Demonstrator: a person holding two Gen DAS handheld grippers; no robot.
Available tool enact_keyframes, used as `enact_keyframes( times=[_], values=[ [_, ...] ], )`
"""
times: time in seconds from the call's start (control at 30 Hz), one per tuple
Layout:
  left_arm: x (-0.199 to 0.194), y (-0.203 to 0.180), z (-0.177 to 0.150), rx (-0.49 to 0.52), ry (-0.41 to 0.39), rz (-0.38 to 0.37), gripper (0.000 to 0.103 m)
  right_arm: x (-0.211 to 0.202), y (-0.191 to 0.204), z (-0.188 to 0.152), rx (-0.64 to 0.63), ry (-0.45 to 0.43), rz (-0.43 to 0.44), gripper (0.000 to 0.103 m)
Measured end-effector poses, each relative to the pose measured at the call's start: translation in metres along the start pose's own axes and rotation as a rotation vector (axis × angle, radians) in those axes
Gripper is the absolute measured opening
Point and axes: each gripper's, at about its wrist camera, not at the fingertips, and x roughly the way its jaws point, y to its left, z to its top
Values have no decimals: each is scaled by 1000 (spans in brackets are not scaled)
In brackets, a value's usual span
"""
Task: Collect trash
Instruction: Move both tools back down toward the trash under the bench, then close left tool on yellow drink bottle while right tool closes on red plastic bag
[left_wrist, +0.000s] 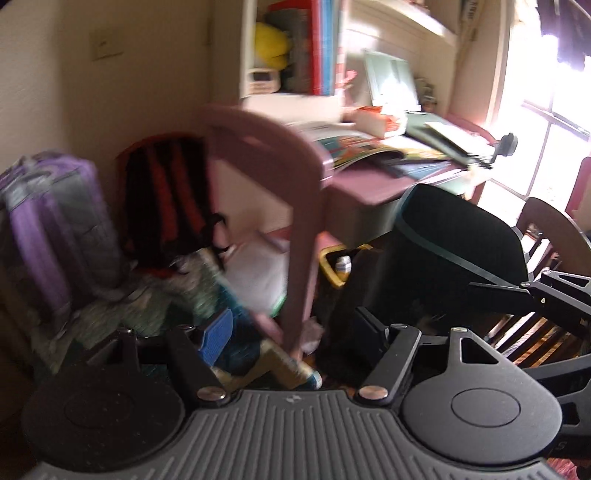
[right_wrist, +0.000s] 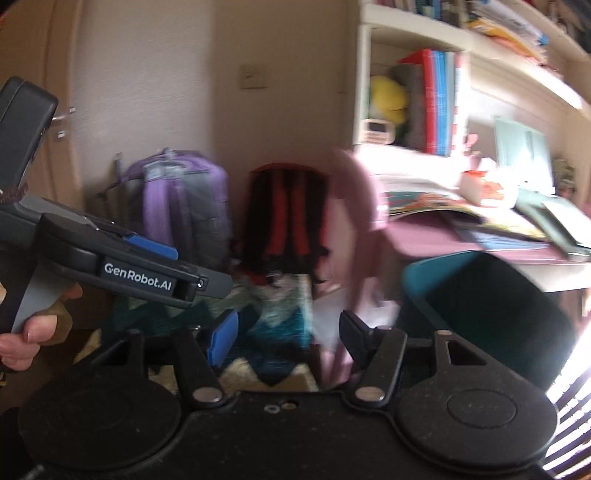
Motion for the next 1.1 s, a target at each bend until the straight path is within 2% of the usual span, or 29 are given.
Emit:
enact_keyframes(
  times=[0.1,0.27,0.33,0.47,0.63,0.8,0.93,1.1],
  values=[
    [-10,31,-20,-34,11,42,75,13,25,-4,-12,14,62,60],
    [-20,80,-55,-102,43,95,76,41,69,-16,-43,52,149,61],
    [-20,96,-69,-121,52,126,81,55,86,-24,-50,77,183,61],
    [-13,129,-101,-167,86,188,81,88,115,-47,-50,139,240,64],
    [5,163,-139,-214,137,226,83,136,140,-78,-31,225,287,65],
    [39,191,-175,-252,186,233,85,186,152,-112,5,307,296,65],
    [83,208,-202,-275,253,235,101,227,156,-146,46,381,289,65],
    [153,230,-244,-310,359,245,101,286,161,-199,117,515,265,65]
  ],
)
